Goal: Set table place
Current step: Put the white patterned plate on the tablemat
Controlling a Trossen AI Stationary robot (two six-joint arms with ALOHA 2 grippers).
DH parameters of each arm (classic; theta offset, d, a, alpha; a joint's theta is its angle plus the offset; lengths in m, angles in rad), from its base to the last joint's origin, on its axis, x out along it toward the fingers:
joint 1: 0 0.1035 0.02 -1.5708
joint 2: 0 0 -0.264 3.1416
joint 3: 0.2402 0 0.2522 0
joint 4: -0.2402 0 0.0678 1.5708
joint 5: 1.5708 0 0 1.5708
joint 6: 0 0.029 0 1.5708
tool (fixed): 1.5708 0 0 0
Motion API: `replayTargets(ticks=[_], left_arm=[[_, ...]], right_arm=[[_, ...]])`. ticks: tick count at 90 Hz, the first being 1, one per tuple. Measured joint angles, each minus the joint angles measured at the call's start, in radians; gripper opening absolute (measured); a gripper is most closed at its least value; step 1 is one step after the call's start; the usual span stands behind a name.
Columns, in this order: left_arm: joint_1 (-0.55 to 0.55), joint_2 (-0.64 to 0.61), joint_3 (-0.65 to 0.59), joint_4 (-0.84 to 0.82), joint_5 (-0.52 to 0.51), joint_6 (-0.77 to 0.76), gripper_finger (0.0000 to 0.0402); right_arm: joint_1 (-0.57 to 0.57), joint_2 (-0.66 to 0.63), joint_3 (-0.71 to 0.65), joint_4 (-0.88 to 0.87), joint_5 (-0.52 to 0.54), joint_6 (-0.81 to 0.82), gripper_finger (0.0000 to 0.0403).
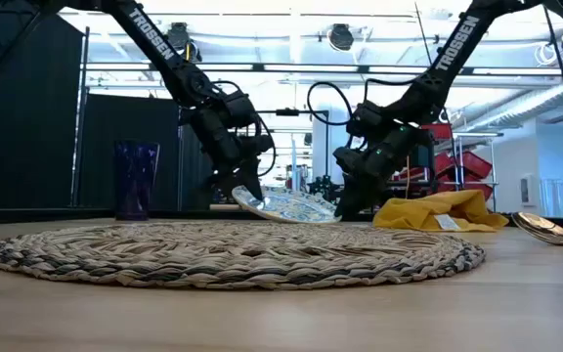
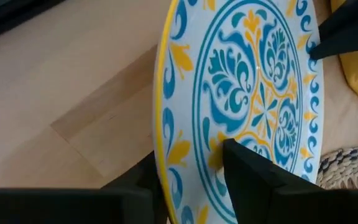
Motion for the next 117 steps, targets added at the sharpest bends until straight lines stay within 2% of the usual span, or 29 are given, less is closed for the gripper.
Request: replayTargets(ticks=[20,43,76,86,92,101,117], left_arm=[[0.0,-0.002,0.001,0.038,0.02,-0.001,0.0082],[0.0,0.0,0.003,0.069,0.011,0.007,0.0077],[-0.001,0.001,0.003,0.064,0.032,0.071,0.0077],[-0.002,0.002,0.0,0.069,0.058,0.081,0.0077],[-0.003,0.003,-0.001,0.076,0.064,0.082,0.0077],[-0.003,0.003,-0.002,0.079,0.069,0.081,0.0077],[-0.001,0.003,-0.003,0.078,0.072,0.076,0.0077]], right_arm=[[0.0,-0.022,0.0,-0.041,0.01,-0.012,0.001],[-0.029,-0.025,0.0,-0.005,0.12,-0.06,0.005],[-0.037,-0.027,0.003,0.048,0.13,-0.097,0.0097],[-0.037,-0.028,0.004,0.078,0.103,-0.107,0.0109],[-0.039,-0.028,0.004,0.106,0.05,-0.121,0.011],[-0.036,-0.028,0.004,0.14,0.026,-0.103,0.0103],[-0.036,-0.033,0.004,0.138,-0.01,-0.081,0.0062]])
